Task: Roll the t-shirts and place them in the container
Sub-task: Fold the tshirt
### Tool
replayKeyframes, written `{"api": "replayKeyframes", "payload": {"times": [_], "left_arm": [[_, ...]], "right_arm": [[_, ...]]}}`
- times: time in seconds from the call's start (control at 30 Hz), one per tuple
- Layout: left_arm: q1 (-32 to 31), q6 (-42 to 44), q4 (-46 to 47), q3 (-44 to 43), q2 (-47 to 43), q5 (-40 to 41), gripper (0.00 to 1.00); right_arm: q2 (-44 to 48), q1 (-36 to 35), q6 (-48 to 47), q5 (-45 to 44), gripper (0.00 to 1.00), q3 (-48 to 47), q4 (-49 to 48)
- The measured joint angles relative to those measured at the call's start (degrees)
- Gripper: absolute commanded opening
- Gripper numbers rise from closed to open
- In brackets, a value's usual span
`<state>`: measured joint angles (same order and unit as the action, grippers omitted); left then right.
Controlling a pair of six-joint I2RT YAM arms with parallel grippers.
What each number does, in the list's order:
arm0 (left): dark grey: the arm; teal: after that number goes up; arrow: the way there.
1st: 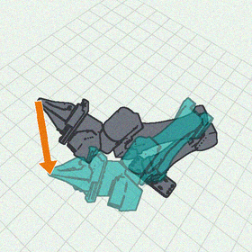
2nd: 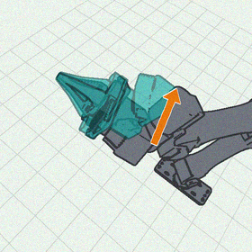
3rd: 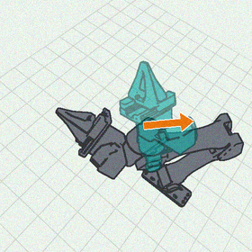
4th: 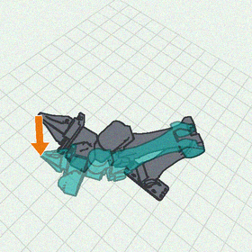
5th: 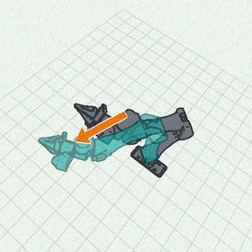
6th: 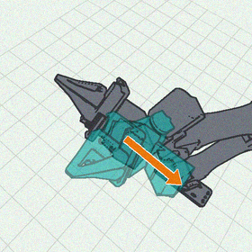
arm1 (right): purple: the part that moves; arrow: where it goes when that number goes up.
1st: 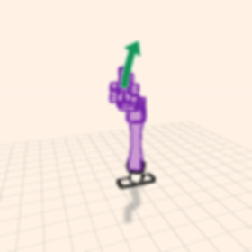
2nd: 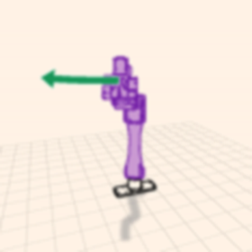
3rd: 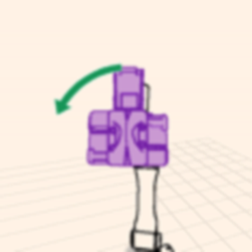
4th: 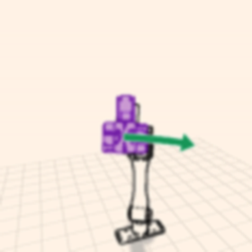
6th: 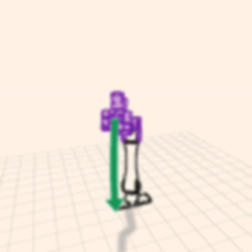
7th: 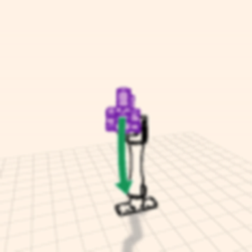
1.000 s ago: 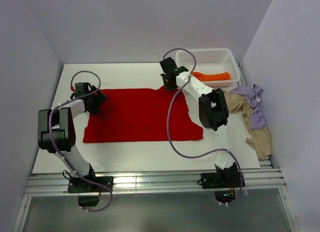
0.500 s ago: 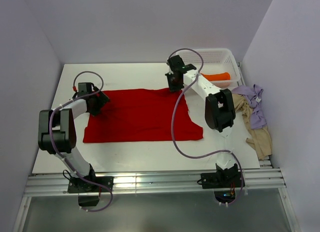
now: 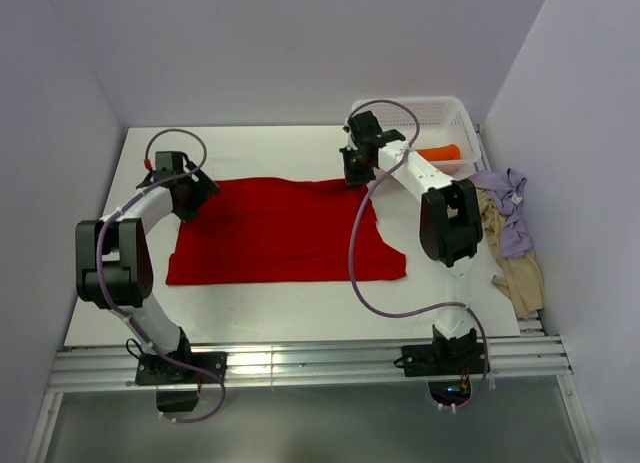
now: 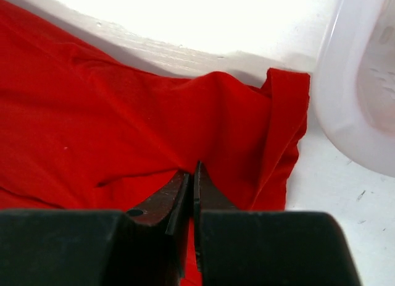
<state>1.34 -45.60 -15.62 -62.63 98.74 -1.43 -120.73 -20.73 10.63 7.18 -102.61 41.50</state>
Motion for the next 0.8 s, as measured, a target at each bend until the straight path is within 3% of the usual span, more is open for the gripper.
{"api": "replayKeyframes", "payload": {"times": [0.33,0.8], "left_arm": [[5.81,1.6,-5.05,-16.22,7.28,0.28,0.84],[9.46,2.97,-9.68,-27.17,20.76,0.85,0.66]], "right_arm": [[2.99,0.0,0.94,1.14,0.08,2.82,-1.92],[4.24,0.0,1.31,2.36,0.07,4.7,-3.65]]}}
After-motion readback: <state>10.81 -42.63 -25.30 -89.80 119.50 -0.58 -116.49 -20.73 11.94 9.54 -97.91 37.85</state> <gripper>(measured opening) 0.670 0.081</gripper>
